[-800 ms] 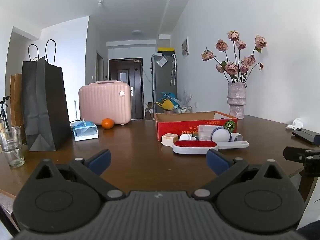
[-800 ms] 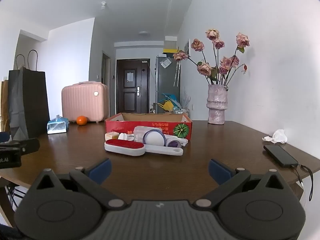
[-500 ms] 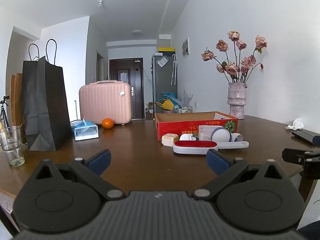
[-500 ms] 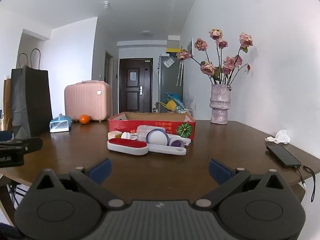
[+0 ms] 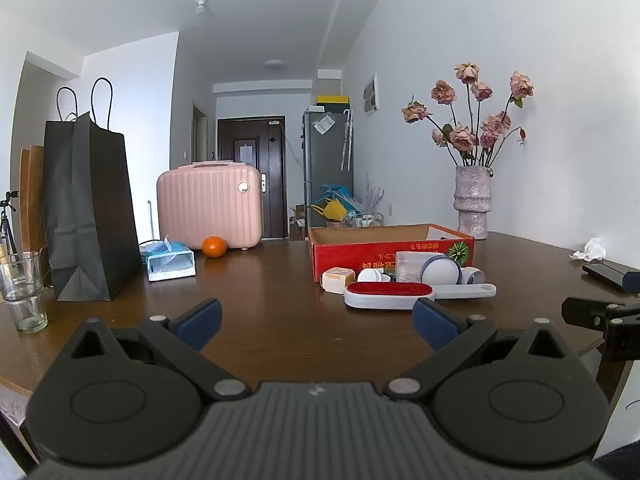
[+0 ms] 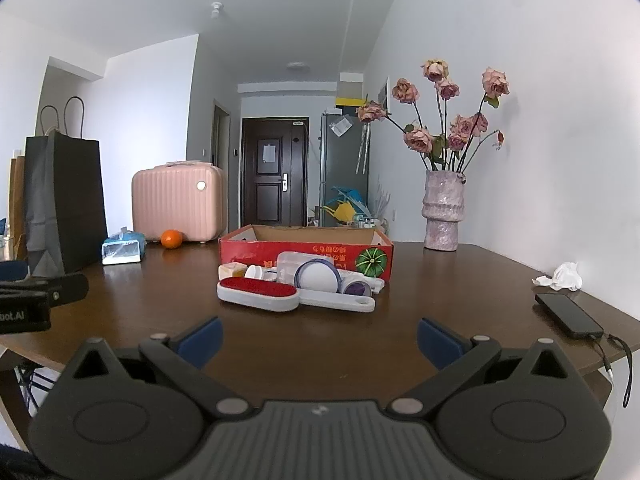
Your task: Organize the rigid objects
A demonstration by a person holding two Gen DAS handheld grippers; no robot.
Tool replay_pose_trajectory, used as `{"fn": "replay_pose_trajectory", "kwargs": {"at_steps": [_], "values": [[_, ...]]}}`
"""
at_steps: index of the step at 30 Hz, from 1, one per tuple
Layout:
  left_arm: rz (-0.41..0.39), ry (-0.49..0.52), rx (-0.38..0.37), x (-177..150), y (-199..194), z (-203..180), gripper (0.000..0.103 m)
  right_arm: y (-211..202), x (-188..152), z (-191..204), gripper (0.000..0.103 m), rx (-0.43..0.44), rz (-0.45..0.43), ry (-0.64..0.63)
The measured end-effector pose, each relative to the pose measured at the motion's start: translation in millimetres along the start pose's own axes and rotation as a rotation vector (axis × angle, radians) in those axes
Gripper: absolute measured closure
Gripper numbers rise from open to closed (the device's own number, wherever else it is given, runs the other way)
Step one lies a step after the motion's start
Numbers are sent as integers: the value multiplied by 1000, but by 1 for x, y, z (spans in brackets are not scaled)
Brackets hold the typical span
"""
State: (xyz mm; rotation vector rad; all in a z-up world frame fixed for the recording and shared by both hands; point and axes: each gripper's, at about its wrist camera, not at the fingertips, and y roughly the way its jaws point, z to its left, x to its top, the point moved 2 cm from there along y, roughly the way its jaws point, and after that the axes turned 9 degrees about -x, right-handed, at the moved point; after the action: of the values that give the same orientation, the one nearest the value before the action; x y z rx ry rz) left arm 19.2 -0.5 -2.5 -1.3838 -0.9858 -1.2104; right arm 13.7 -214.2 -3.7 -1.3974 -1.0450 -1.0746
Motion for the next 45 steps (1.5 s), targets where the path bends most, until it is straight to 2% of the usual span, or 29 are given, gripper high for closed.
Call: {"fn": "replay_pose_trajectory", "kwargs": {"at_steps": [45], "values": [[-3, 6, -3, 1, 1, 1, 0, 3, -1, -2, 0, -3, 4, 8]]}}
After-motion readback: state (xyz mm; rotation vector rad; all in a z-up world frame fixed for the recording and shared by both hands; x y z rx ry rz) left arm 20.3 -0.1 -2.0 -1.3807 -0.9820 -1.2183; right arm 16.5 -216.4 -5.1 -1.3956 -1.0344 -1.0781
